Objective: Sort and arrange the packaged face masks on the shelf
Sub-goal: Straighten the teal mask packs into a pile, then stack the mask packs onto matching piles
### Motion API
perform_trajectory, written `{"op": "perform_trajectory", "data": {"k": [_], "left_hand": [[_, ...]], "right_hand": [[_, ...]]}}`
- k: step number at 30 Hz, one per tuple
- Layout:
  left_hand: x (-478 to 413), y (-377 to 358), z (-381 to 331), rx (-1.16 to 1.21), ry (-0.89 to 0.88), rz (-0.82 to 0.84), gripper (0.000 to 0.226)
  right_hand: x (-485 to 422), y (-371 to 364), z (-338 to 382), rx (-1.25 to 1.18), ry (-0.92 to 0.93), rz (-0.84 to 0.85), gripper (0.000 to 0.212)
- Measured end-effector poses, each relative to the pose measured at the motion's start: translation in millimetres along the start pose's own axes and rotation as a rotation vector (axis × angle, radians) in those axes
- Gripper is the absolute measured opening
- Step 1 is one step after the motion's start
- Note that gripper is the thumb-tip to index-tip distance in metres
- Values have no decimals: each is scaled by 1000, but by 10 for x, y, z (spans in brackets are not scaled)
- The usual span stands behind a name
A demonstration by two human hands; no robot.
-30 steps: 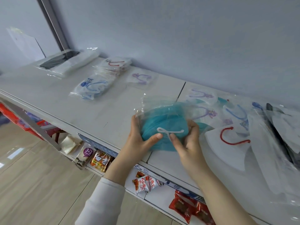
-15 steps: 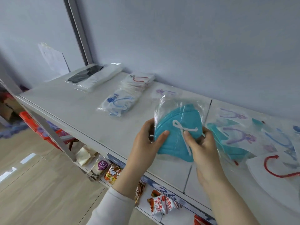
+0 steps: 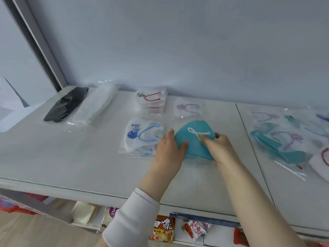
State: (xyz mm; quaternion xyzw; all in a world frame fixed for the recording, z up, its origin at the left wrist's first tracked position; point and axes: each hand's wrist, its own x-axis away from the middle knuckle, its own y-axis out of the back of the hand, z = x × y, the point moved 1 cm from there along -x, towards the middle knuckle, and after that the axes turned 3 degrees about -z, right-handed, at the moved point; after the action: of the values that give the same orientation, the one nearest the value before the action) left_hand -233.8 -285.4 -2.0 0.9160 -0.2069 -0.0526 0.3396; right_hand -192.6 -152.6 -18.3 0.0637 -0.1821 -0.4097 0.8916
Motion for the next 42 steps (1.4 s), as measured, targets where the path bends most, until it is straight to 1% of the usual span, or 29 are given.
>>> {"op": "perform_trajectory", "data": {"k": [1,4,6,8,10,12,14,16,19,21,23,24,26,27,28,29,31,32,34,36,39,40,42], "left_hand": [[-17,29,-7,-12,-9,3,40],[-17,93,-12,-63,-66,12,43],[44,139,-13,-121,-168,-30,45],[54,193,-33,-204,-304,-66,45],[-40,200,-29,-325,-408,-36,43],[-135,183,-8,-430,-433,14,41],[-167,162,14,-475,-450,28,40],[-172,141,40,-502,-484,22,39],[-201,140,63,-525,-537,20,40],[-204,150,63,-547,-560,35,40],[-219,184,24,-585,-558,36,37],[-227,213,-23,-587,-563,12,34],[-237,208,-155,-527,-618,-53,27],[-241,154,-227,-466,-649,-82,25],[-219,81,-329,-403,-677,-92,25],[-169,-22,-450,-346,-690,-59,26],[-41,-339,-701,-268,-695,51,34],[-1,-543,-808,-273,-676,109,40],[34,-948,-961,-320,-605,187,52],[-26,-1277,-1036,-326,-503,223,63],[-127,-1719,-1188,-256,-339,202,74],[-147,-1816,-1246,-218,-289,166,76],[-171,-1953,-1340,-174,-250,86,79]], "right_hand": [[-9,-21,47,6,-2,-14,18],[-102,-61,100,32,-3,-51,26],[-163,-91,112,59,16,-60,30],[-217,-134,125,92,12,-63,39],[-271,-195,112,146,9,-62,48],[-314,-254,94,240,26,-70,51],[-345,-281,80,358,25,-96,55],[-347,-279,81,493,-13,-136,57],[-300,-260,101,561,-14,-120,56],[-206,-210,125,557,44,-98,54],[-102,-65,133,501,176,-133,48],[-42,49,133,438,258,-175,45],[94,343,108,291,393,-262,39],[143,515,79,256,442,-299,34],[171,703,33,251,464,-335,29],[173,907,-29,257,464,-368,25],[153,1333,-144,321,438,-407,25],[118,1540,-196,383,426,-413,27],[34,1870,-300,513,410,-398,37],[-61,2060,-359,623,452,-356,48],[-252,2339,-431,737,553,-228,65],[-312,2439,-449,768,562,-188,73],[-392,2660,-513,799,569,-145,89]]}}
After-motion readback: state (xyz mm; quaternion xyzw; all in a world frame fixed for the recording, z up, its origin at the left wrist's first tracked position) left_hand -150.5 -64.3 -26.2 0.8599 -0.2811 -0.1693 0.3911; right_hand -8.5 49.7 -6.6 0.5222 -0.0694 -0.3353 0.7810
